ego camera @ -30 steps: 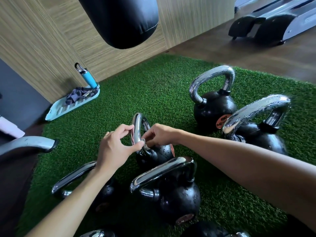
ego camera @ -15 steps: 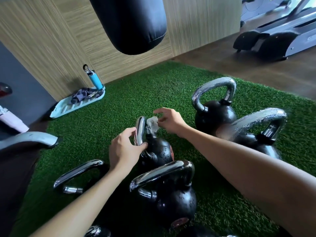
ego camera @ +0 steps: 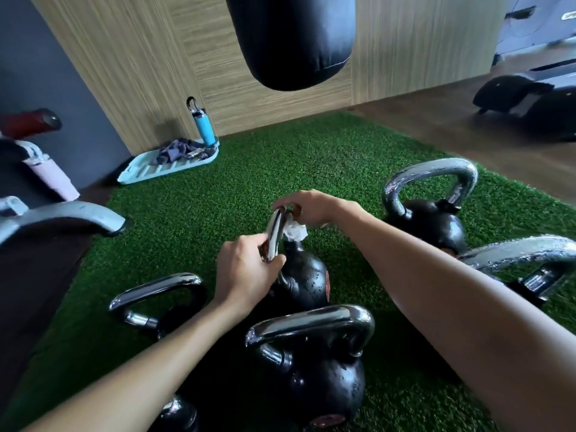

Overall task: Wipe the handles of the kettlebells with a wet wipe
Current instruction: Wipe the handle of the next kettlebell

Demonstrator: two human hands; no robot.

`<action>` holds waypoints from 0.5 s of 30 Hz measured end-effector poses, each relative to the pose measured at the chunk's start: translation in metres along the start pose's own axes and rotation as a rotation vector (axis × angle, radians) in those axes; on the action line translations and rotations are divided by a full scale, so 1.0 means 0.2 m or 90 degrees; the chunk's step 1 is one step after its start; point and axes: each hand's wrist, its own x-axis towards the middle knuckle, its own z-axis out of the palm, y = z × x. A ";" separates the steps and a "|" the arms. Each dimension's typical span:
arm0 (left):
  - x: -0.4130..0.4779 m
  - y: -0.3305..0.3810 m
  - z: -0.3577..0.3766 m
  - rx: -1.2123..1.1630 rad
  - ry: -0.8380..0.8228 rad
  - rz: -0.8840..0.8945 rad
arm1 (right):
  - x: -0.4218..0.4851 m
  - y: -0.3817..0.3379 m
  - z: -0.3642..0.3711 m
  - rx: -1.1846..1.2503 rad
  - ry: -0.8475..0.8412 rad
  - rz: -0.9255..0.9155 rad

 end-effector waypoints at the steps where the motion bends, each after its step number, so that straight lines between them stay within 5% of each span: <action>1: 0.01 -0.01 -0.01 -0.001 -0.013 0.016 | 0.00 0.00 -0.01 -0.012 -0.008 -0.002; 8: 0.12 -0.22 -0.11 0.012 -0.093 0.065 | -0.10 0.06 0.00 0.073 0.006 0.041; 15: 0.16 -0.34 -0.11 0.030 -0.052 0.064 | -0.19 0.01 0.04 0.126 0.089 0.111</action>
